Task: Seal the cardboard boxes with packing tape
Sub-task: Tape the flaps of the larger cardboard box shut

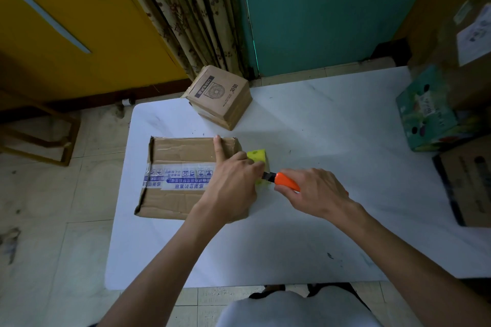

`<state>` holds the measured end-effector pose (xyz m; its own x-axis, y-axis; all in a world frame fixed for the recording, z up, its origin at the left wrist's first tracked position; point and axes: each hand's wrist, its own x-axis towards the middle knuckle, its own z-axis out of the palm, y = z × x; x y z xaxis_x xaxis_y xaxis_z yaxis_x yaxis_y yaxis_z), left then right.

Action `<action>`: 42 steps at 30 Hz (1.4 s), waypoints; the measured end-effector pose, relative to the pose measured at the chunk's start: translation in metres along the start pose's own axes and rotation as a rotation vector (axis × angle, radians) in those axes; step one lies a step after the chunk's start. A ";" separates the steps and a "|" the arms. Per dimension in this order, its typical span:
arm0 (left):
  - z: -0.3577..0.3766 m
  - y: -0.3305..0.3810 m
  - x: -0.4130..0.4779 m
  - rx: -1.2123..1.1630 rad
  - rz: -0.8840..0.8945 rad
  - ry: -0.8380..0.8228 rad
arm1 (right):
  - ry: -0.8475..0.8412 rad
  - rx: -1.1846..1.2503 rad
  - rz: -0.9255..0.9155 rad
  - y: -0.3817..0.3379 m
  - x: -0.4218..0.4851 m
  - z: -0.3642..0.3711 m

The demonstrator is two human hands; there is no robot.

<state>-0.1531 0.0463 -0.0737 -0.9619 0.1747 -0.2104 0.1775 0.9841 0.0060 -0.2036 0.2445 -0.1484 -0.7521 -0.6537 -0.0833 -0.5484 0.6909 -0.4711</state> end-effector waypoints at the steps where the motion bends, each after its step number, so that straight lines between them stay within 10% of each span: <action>1: 0.000 0.001 0.000 0.008 -0.010 0.009 | -0.006 -0.003 0.011 0.004 -0.002 -0.001; 15: 0.002 0.007 0.000 0.014 -0.026 -0.006 | -0.316 0.831 0.426 -0.018 -0.004 0.050; 22: 0.006 0.006 0.001 -0.025 -0.045 0.027 | 0.034 0.999 0.645 -0.043 0.010 0.075; 42: 0.003 0.009 0.001 -0.078 -0.078 0.062 | 0.076 0.626 0.131 0.015 -0.046 0.035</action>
<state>-0.1516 0.0556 -0.0767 -0.9837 0.0966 -0.1519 0.0871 0.9939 0.0682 -0.1639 0.2740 -0.1824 -0.8346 -0.5370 -0.1232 -0.1509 0.4378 -0.8863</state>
